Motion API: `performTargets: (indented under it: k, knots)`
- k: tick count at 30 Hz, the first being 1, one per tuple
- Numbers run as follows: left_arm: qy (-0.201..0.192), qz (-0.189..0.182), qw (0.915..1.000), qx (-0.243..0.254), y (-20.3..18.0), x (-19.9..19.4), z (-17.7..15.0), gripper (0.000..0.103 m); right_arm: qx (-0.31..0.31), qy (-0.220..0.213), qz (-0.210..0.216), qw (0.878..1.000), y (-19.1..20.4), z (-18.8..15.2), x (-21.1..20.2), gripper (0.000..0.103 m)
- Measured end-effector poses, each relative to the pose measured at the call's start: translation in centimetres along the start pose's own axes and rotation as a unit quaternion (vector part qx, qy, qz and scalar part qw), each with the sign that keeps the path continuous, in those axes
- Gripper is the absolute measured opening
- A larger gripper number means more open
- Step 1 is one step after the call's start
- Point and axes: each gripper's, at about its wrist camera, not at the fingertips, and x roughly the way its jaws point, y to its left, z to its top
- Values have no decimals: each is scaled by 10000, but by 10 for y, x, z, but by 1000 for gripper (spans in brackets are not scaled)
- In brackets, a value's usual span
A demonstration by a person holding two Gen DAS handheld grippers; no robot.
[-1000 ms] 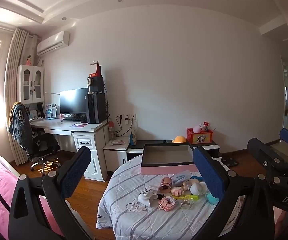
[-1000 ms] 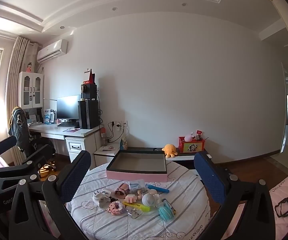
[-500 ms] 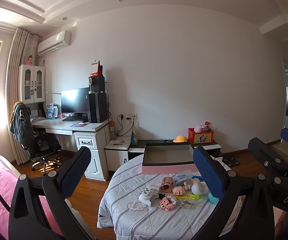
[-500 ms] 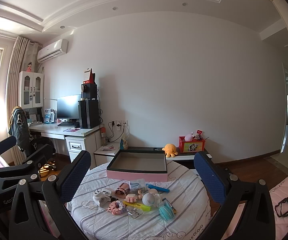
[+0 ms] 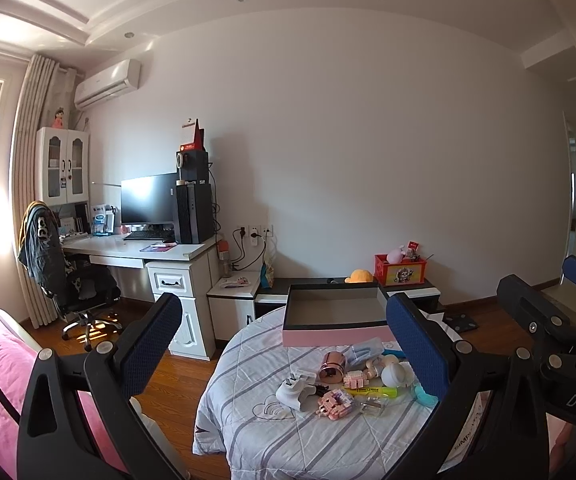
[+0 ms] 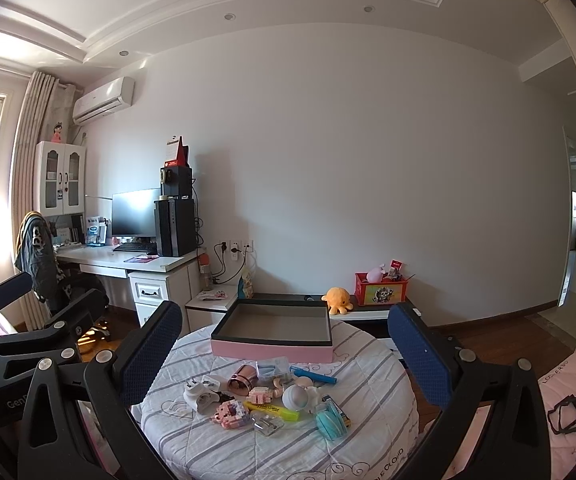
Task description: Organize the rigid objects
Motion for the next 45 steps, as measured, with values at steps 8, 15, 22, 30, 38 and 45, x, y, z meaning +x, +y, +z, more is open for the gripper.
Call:
performTargets:
  k: [8,15,22,30,38,45]
  knots:
    - [39,-35,10000,-4,3,0,-3,103,24,15,-80,10000,0,0,-3,103]
    - [64,-48,10000,8,2,0,-3,103,32,46,-108,9999,0,1,-4,103]
    - [73,-48,10000,9,2,0,-4,103,31,43,-111,9999,0,1,-4,103]
    - [73,-45,10000,15,1,1,-3,103,32,48,-110,9999,0,1,-4,103]
    - [77,-44,10000,15,2,1,-3,103,29,53,-110,9999,0,1,-4,103]
    - [79,-45,10000,13,2,1,-3,103,16,65,-99,9999,1,1,-3,103]
